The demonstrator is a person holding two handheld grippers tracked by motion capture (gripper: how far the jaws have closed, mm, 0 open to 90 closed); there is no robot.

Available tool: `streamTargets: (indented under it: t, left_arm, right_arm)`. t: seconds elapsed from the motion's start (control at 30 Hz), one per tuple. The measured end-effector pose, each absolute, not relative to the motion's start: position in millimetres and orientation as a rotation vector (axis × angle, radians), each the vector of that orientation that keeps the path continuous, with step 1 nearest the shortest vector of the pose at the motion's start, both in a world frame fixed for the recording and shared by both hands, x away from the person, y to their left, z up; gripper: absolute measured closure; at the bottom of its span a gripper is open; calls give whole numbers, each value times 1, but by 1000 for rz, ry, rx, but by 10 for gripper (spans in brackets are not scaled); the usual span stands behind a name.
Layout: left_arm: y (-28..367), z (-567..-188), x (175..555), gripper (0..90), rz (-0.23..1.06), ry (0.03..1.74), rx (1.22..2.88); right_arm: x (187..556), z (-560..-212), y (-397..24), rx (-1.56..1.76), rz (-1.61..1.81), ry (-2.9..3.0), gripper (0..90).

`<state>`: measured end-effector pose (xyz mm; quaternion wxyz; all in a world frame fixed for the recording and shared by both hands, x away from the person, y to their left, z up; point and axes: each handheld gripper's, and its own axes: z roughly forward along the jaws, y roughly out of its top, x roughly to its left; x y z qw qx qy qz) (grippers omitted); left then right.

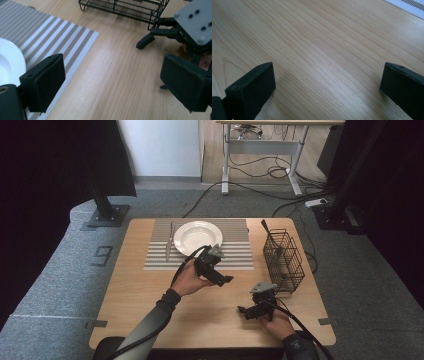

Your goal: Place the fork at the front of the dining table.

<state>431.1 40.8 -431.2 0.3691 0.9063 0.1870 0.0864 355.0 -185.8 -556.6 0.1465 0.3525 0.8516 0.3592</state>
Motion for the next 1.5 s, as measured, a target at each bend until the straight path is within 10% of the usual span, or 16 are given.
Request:
streamTargets:
  t: [1.0, 1.5]
  left_arm:
    - [-59, -388, 462, 180, 259, 296, 2321]
    - [-96, -394, 464, 427, 172, 228, 2333]
  right_arm:
    - [355, -557, -185, 1012, 1038, 2448, 0]
    - [355, -557, -186, 1011, 1034, 2449, 0]
